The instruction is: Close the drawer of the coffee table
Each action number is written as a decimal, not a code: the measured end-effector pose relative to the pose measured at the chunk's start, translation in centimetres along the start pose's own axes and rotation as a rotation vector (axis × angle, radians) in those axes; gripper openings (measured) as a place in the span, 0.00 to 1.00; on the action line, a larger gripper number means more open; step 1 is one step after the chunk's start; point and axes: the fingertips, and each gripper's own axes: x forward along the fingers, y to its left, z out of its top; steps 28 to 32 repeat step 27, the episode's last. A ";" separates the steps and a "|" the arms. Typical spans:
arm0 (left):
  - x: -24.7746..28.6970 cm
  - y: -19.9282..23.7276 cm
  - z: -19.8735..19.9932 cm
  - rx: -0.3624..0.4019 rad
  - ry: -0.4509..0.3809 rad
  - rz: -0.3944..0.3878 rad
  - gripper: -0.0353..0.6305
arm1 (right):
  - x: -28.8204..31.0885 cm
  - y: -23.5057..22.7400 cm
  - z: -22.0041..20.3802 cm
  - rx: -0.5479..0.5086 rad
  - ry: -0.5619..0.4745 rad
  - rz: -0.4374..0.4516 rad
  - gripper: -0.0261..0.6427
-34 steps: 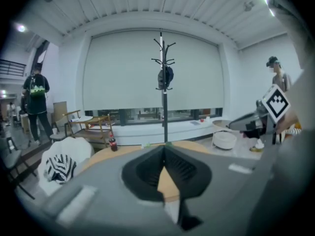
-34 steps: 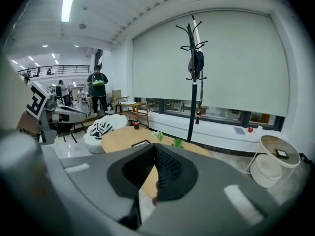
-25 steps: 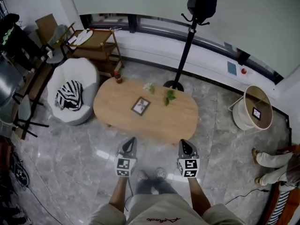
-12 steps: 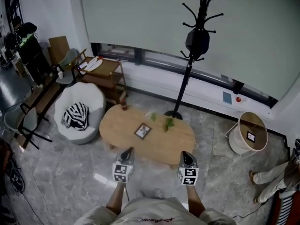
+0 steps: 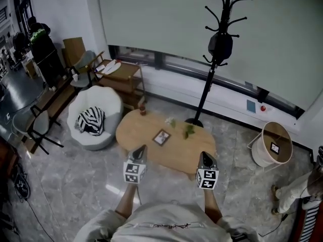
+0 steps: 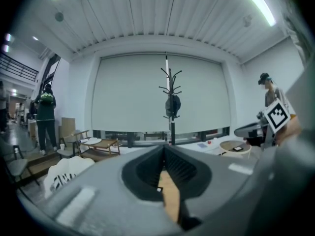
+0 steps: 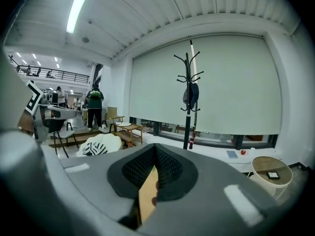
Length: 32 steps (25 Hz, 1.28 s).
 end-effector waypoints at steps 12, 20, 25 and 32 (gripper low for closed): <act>-0.4 0.6 -0.4 0.004 0.003 0.005 0.06 | 0.3 2.8 0.4 -0.002 -0.002 0.041 0.05; -0.3 -0.1 -0.3 -0.011 -0.001 -0.007 0.06 | 0.3 3.1 0.4 -0.011 -0.001 0.053 0.05; -0.4 -0.4 0.0 -0.013 -0.005 -0.006 0.06 | 0.1 3.0 0.3 -0.012 -0.004 0.058 0.05; -0.3 -0.4 0.2 -0.011 -0.011 -0.005 0.06 | 0.1 3.0 0.3 -0.015 -0.006 0.059 0.05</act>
